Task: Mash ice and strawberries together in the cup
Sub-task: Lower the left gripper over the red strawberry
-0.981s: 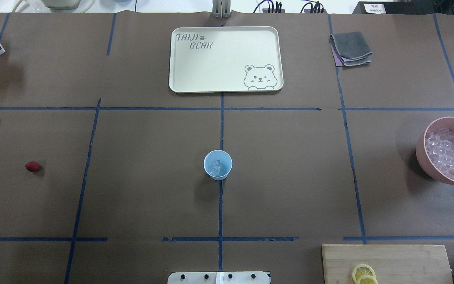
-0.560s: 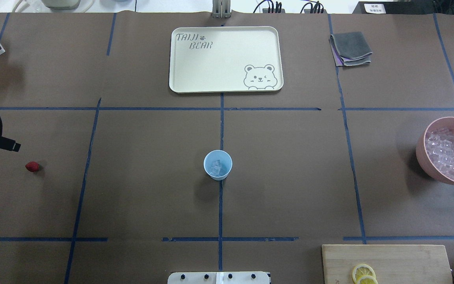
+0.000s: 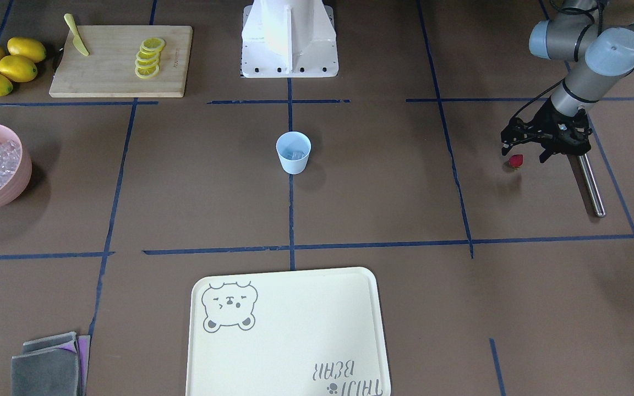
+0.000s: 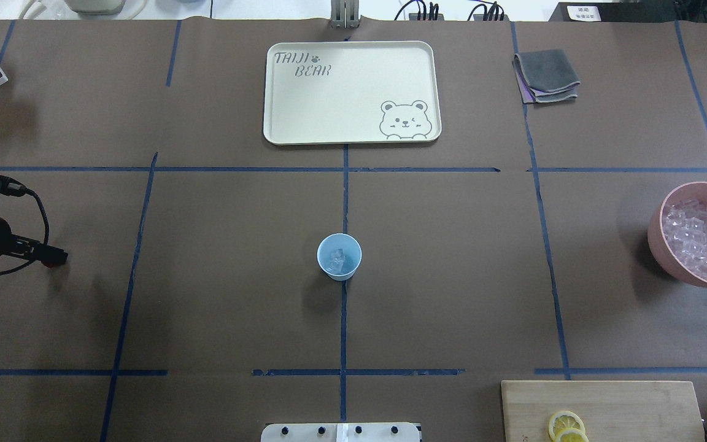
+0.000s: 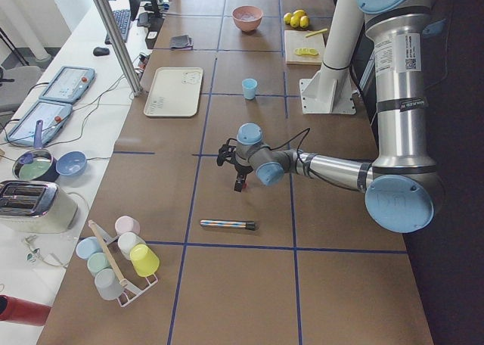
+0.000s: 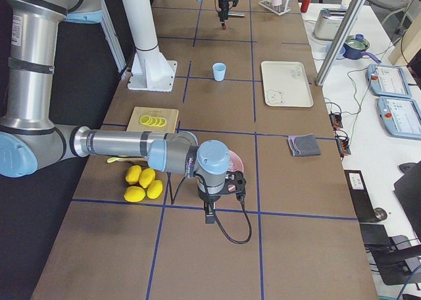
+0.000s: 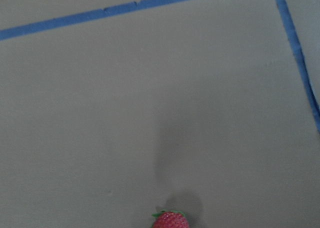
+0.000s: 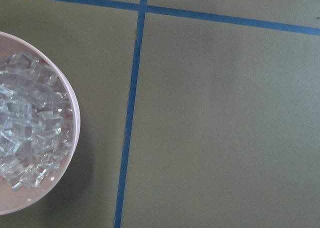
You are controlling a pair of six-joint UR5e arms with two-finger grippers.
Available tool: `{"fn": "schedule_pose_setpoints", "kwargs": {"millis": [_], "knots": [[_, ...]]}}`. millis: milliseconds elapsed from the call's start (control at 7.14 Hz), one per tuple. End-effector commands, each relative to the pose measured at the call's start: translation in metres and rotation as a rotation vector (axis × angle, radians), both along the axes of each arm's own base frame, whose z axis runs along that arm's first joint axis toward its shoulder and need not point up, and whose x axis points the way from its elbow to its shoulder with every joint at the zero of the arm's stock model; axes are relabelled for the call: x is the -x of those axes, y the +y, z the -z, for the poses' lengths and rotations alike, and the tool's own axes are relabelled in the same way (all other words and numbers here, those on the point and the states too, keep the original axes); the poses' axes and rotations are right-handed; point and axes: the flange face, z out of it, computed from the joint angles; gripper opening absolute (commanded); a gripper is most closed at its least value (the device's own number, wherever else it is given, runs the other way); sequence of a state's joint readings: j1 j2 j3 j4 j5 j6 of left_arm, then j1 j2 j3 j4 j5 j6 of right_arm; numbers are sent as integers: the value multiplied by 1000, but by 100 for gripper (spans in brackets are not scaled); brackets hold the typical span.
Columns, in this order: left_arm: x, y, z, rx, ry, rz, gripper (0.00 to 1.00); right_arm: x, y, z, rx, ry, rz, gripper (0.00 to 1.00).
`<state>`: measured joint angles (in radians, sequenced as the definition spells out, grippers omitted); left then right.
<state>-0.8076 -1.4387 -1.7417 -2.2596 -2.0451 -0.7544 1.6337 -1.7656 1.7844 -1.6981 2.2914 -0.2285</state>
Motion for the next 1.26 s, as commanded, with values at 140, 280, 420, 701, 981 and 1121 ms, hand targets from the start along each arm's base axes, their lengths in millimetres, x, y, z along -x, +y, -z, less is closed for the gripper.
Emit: {"fn": "schedule_pose_setpoints", "kwargs": {"millis": [140, 280, 420, 701, 981, 1121], "knots": [[-14, -1, -7, 11, -8, -13, 100, 0, 0, 0, 0, 1, 0, 100], [-16, -3, -5, 8, -5, -13, 98, 1, 0, -1, 2, 1, 2, 100], [-17, -4, -4, 8, 0, -12, 86, 0, 0, -1, 2, 1, 0, 100], [-18, -5, -3, 9, -1, -9, 37, 1, 0, -1, 2, 1, 2, 100], [-13, -3, -3, 1, -3, -13, 8, 0, 0, 0, 0, 0, 0, 100], [-10, -2, 4, -11, 4, -11, 7, 0, -1, 0, 0, 0, -1, 100]]}}
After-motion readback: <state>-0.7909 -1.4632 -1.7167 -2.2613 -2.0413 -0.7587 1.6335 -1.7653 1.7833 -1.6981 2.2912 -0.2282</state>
